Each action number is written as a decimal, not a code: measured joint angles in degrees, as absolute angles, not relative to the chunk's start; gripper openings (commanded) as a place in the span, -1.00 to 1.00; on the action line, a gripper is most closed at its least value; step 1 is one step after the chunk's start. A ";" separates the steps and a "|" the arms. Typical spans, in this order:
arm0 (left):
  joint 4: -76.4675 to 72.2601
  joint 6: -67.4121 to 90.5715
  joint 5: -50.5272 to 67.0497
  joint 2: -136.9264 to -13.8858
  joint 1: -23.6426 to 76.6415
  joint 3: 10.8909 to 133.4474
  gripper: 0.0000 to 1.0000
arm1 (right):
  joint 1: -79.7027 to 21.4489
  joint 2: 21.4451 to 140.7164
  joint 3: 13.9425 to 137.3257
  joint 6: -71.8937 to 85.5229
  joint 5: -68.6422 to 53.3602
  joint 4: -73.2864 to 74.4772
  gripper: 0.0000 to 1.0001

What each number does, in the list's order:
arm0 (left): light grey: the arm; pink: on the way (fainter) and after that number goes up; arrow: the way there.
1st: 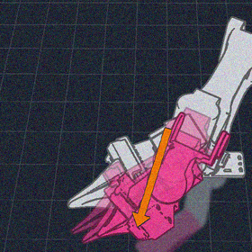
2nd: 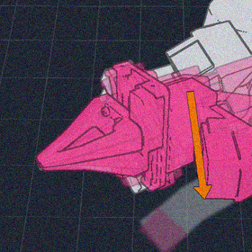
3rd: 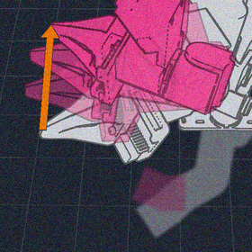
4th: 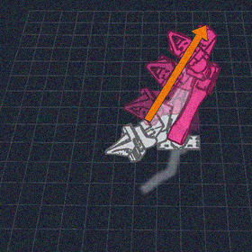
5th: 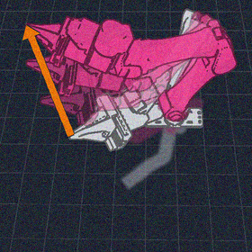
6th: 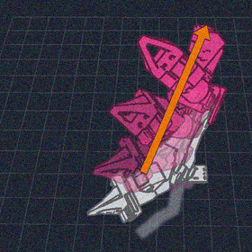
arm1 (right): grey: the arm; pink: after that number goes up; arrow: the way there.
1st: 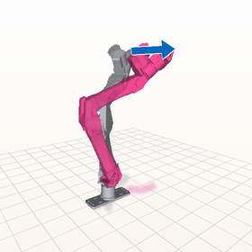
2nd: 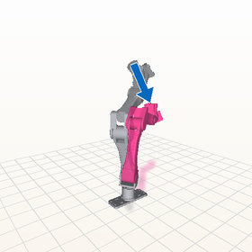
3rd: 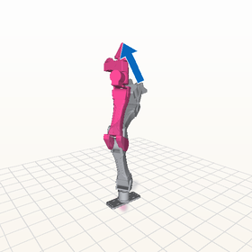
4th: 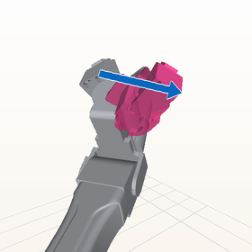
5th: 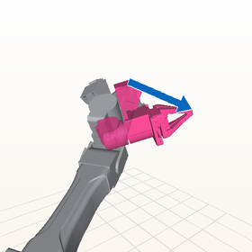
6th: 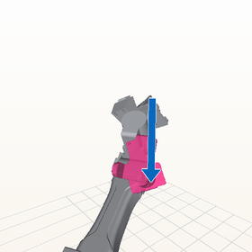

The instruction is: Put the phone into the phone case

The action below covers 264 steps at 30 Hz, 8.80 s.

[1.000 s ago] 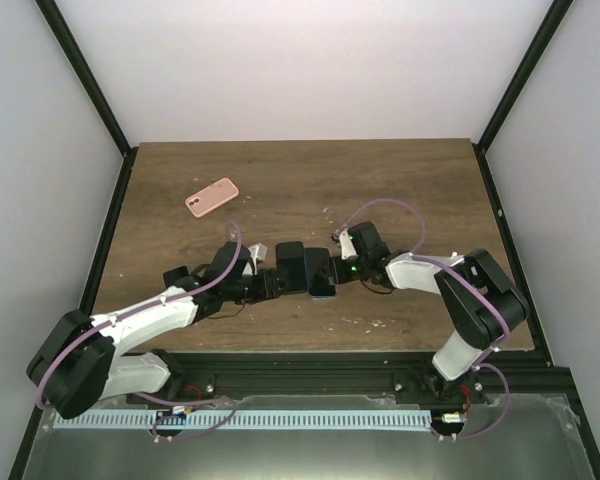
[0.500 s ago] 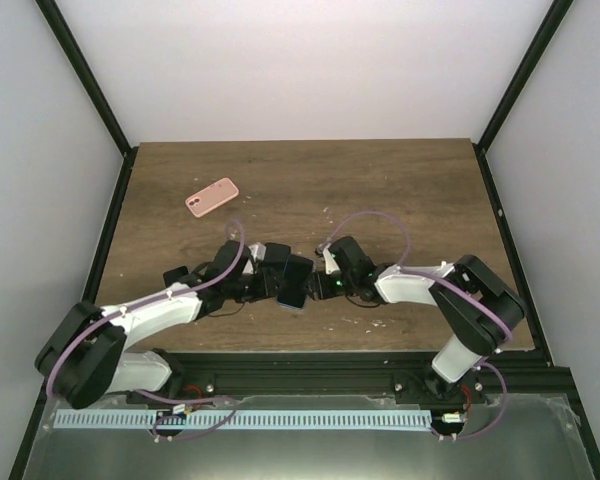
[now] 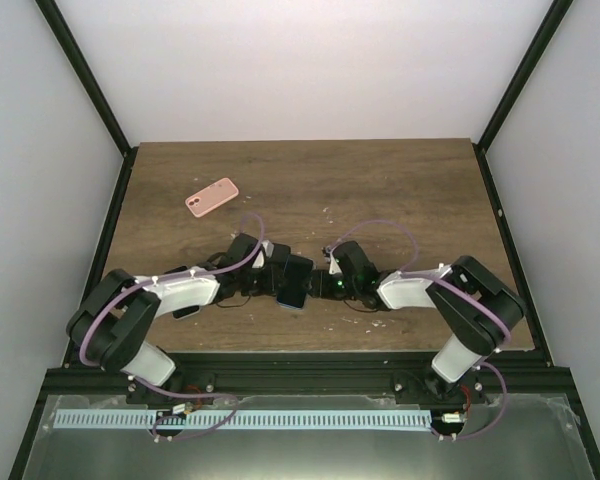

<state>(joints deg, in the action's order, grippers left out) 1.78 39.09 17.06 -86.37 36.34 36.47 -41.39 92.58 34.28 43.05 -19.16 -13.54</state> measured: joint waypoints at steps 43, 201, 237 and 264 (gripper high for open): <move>-5.67 43.35 22.52 -93.01 37.65 37.89 -0.70 | -35.42 86.72 25.04 39.97 -21.52 -18.46 -0.38; -18.57 65.34 49.32 -48.34 31.00 28.27 -1.00 | -40.34 64.31 19.64 77.62 -44.51 -60.20 -0.76; -16.10 67.37 51.35 -49.06 31.24 26.11 -0.86 | -40.60 65.21 20.10 78.00 -33.54 -56.95 -0.85; -2.42 56.69 47.40 -48.53 31.51 32.86 -0.01 | -40.60 62.11 20.49 65.12 -42.46 -46.89 -0.85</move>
<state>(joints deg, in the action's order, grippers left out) -2.42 56.69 47.40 -48.53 31.51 32.86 -40.60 62.11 20.49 65.12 -42.46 -46.89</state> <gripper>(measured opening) 0.504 0.104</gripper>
